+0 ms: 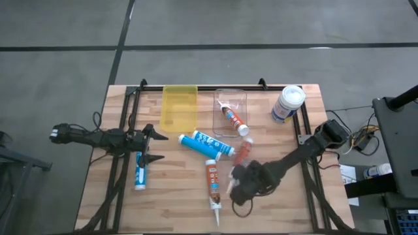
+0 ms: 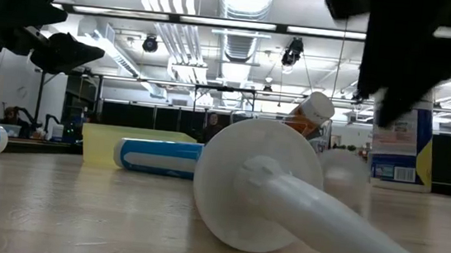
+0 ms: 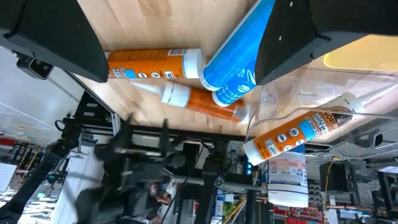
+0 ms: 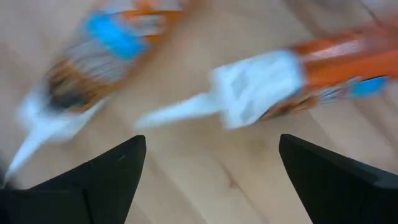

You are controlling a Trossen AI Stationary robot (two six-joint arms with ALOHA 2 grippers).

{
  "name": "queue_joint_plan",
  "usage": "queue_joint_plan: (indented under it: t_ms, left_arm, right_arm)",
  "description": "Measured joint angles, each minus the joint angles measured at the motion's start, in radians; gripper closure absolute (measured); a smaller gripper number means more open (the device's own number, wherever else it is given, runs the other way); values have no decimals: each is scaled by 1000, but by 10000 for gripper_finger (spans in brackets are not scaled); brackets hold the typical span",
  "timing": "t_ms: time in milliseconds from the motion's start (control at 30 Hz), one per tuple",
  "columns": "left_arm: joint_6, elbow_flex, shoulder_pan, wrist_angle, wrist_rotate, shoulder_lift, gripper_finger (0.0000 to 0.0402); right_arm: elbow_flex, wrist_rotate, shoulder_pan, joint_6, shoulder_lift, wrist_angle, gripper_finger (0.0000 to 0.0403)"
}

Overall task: Pick & place silicon tubes, Sealant and Lysol wipes
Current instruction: Put the right orange sealant into the transparent bin

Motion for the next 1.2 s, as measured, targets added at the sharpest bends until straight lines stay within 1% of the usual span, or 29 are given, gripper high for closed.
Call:
queue_joint_plan:
  t_ms: [200, 233, 300, 367, 533, 767, 933, 1067, 1200]
  left_arm:
    - [0, 0, 0, 0, 0, 0, 3]
    - [0, 0, 0, 0, 0, 0, 3]
    - [0, 0, 0, 0, 0, 0, 3]
    - [0, 0, 0, 0, 0, 0, 3]
    - [0, 0, 0, 0, 0, 0, 3]
    - [0, 0, 0, 0, 0, 0, 3]
    - [0, 0, 0, 0, 0, 0, 3]
    - [0, 0, 0, 0, 0, 0, 3]
    - [0, 0, 0, 0, 0, 0, 3]
  right_arm:
    - [71, 0, 0, -704, -1, 153, 39]
    - [86, 1, 0, -799, -1, 158, 39]
    - [116, 0, -1, -920, -1, 158, 39]
    - [139, 0, -5, -976, -3, 157, 39]
    - [177, 1, -19, -1043, -3, 163, 39]
    - [181, 0, -23, -1143, -3, 241, 39]
    - [179, 0, -27, -1238, -3, 232, 39]
    - [179, -1, -40, -1292, -3, 155, 39]
    - [177, 0, -79, -1323, -3, -13, 39]
